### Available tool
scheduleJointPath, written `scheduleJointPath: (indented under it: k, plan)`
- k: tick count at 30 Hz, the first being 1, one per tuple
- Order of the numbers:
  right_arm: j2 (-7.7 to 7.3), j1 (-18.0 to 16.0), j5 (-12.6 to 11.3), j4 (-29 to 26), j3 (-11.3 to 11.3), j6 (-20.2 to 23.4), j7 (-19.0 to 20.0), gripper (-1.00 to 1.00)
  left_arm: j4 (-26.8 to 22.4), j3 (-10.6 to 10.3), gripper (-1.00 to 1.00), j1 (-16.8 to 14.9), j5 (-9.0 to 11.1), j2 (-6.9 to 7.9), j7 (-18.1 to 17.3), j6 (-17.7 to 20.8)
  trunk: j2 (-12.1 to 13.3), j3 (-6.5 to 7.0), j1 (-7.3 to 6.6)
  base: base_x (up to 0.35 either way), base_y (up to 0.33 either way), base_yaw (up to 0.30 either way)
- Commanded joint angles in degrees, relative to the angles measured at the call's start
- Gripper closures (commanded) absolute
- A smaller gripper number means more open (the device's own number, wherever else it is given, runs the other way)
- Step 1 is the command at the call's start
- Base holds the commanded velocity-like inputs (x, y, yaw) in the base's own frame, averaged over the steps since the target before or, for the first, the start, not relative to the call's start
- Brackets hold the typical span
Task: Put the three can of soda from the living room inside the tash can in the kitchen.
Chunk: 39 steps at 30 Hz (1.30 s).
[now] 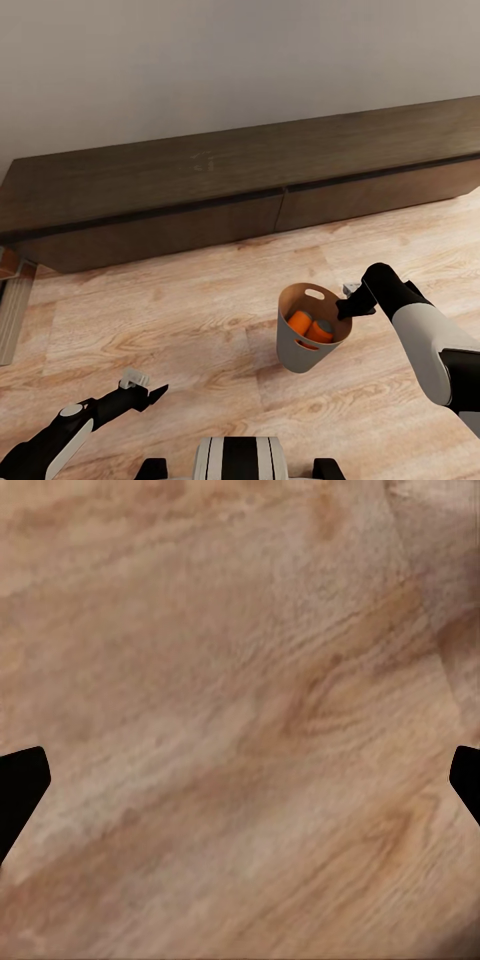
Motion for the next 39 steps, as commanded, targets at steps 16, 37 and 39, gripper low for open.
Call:
scheduleJointPath:
  k: [16, 37, 39]
  plan:
    - [-0.02, 0.0, -1.1, 0.1, -0.1, 0.5, 0.3, 1.0, 0.0, 0.0, -1.0, 0.0, 0.1, 0.0, 0.0, -0.3, -2.0, -0.89, 1.09, 0.0, 0.0, 0.0]
    - [-0.08, 0.1, -1.0, 0.0, -0.1, 0.5, 0.3, 1.0, 0.1, 0.0, -1.0, 0.0, 0.0, -0.01, 0.1, -0.3, -5.6, -2.51, 3.07, 0.0, 0.0, 0.0]
    - [-0.08, 0.1, -1.1, 0.0, -0.2, 0.5, 0.3, 1.0, 0.6, 0.0, -1.0, 0.0, 0.1, -0.01, 0.1, -0.3, -6.4, -2.87, 3.51, 0.0, 0.0, 0.0]
